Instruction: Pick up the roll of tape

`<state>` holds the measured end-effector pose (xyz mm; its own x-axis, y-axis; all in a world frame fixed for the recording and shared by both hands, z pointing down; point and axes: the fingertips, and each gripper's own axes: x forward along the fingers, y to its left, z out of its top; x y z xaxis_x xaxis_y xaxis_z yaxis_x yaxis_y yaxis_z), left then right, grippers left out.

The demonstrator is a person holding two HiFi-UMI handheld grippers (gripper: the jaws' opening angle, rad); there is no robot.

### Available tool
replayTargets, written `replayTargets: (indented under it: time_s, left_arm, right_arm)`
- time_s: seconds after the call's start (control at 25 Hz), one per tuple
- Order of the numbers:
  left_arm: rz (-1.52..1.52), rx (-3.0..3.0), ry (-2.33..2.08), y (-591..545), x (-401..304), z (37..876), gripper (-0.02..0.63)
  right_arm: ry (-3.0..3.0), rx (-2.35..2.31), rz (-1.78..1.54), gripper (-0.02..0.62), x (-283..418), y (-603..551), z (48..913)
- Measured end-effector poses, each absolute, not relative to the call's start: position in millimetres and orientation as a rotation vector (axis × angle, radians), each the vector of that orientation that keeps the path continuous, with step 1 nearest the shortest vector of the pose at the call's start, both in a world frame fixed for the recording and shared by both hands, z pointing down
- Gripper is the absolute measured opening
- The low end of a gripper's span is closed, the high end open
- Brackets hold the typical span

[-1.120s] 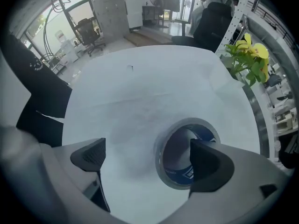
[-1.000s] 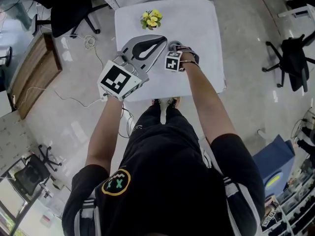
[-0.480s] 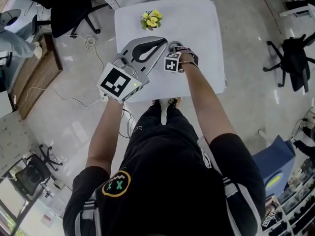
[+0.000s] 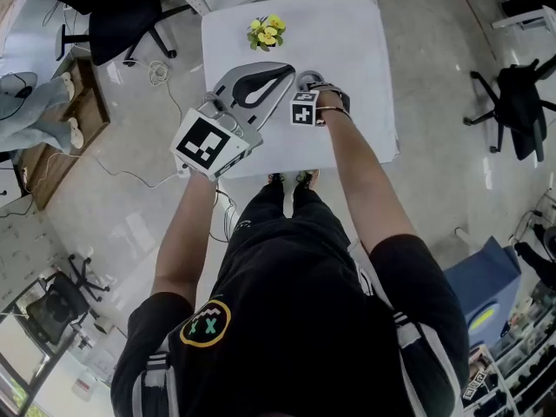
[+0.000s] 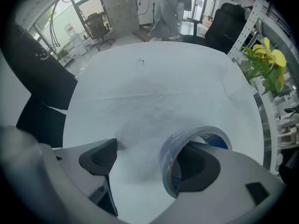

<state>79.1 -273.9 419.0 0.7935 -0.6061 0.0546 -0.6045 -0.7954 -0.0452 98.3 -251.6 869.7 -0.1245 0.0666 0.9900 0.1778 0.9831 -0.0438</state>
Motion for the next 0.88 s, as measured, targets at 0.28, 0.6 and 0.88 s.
replayTargets:
  time_s: [0.28, 0.6, 0.88]
  left_arm:
    - [-0.093, -2.946, 0.989, -271, 83, 415, 0.020]
    - [-0.094, -2.945, 0.987, -268, 84, 414, 0.020]
    - [-0.071, -2.938, 0.964, -262, 89, 407, 0.020]
  right_arm:
    - [-1.694, -0.238, -0.139, 0.229, 99, -241, 864]
    - [-1.710, -0.204, -0.158, 0.087, 99, -244, 861]
    - [-1.787, -0.118, -0.134, 0.069, 95, -250, 842]
